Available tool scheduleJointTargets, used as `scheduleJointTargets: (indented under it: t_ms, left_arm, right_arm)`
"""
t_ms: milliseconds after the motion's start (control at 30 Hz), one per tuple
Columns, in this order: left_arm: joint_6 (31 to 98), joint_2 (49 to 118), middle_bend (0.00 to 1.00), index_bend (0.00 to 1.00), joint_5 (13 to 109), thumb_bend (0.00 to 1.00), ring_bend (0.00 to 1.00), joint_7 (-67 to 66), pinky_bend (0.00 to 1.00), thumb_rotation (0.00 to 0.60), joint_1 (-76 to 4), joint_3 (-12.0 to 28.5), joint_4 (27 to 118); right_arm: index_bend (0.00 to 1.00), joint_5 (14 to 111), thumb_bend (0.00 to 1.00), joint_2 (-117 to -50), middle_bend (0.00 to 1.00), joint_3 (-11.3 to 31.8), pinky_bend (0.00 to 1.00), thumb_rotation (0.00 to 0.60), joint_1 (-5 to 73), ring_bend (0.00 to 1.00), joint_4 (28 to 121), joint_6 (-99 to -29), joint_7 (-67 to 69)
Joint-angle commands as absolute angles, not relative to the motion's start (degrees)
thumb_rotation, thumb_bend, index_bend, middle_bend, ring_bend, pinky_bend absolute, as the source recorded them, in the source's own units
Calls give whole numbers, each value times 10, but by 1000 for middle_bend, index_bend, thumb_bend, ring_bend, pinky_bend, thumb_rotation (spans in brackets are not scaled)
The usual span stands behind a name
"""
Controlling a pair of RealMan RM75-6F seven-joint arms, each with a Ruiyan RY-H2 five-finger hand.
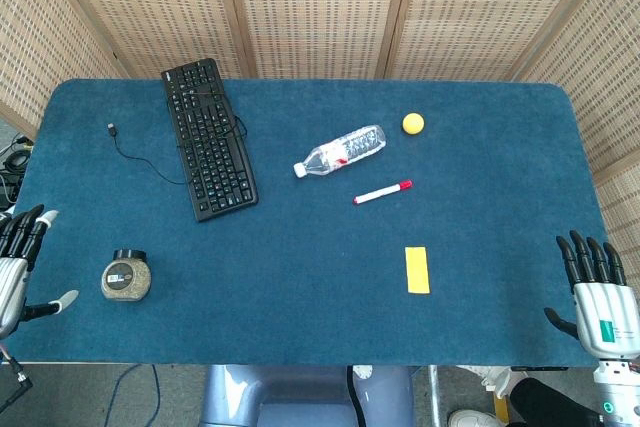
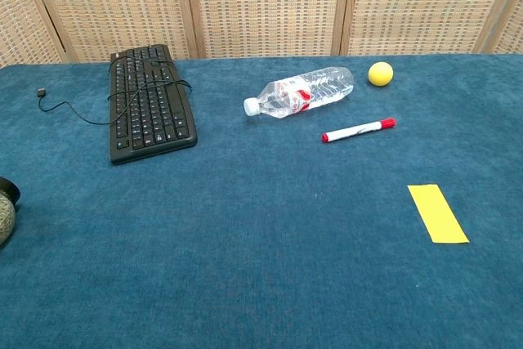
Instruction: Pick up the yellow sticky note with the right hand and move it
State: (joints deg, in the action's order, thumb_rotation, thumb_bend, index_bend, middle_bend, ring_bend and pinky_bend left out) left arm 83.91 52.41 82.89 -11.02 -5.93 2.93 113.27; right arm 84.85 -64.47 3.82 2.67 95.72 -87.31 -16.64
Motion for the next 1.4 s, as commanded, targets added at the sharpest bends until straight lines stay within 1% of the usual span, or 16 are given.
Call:
scheduleJointTargets:
  t_ms: [33,200,333,400,500,667,733,767,933,1067,1200,1267,1400]
  left_arm:
    - [839,524,0,0,828,0,0,-110,0,600,-59,29,1133]
    - [840,523,0,0,826,0,0,-107,0,600,-59,31,1133]
    - [839,525,0,0,826,0,0,-98,0,600,-63,36,1128]
    - [837,526,0,0,825,0,0,-97,0,600,-64,36,1125]
    - [831,528,0,0,820,0,0,-99,0,600,-68,37,1124]
    - [821,532,0,0,806,0,0,-109,0,600,-74,41,1124]
    - [811,536,0,0,791,0,0,-117,0,600,-80,44,1122]
    - [807,538,0,0,785,0,0,-121,0,600,-82,46,1121]
    - [798,545,0,0,764,0,0,-140,0,600,-90,51,1123]
    - [797,549,0,0,757,0,0,-148,0,600,-93,51,1123]
    - [799,550,0,0,756,0,0,-152,0,600,-92,50,1125]
    - [800,550,0,0,756,0,0,-153,0,600,-93,50,1125]
    - [799,553,0,0,755,0,0,-159,0,600,-94,49,1127]
  right_arm:
    - [0,846,0,-644,0,37,0,600,28,0,957,-868,-167]
    - [0,850,0,-645,0,35,0,600,35,0,963,-855,-164]
    - [2,883,0,-639,0,36,0,600,78,0,978,-805,-167]
    - [19,889,0,-637,0,38,0,600,96,0,983,-779,-166]
    - [78,896,0,-635,0,41,0,600,130,0,994,-732,-163]
    - [228,890,0,-647,0,47,0,600,176,0,998,-664,-161]
    - [272,892,0,-676,0,51,0,600,210,0,982,-621,-165]
    - [291,891,0,-690,0,54,0,600,219,0,967,-613,-170]
    - [331,888,0,-744,0,49,0,600,247,0,908,-589,-179]
    - [355,891,0,-775,0,45,0,600,257,0,859,-587,-175]
    - [367,891,7,-793,0,35,0,600,260,0,829,-586,-168]
    - [370,891,25,-795,0,30,0,600,259,0,824,-586,-164]
    - [374,888,27,-802,0,23,0,600,258,0,820,-589,-153]
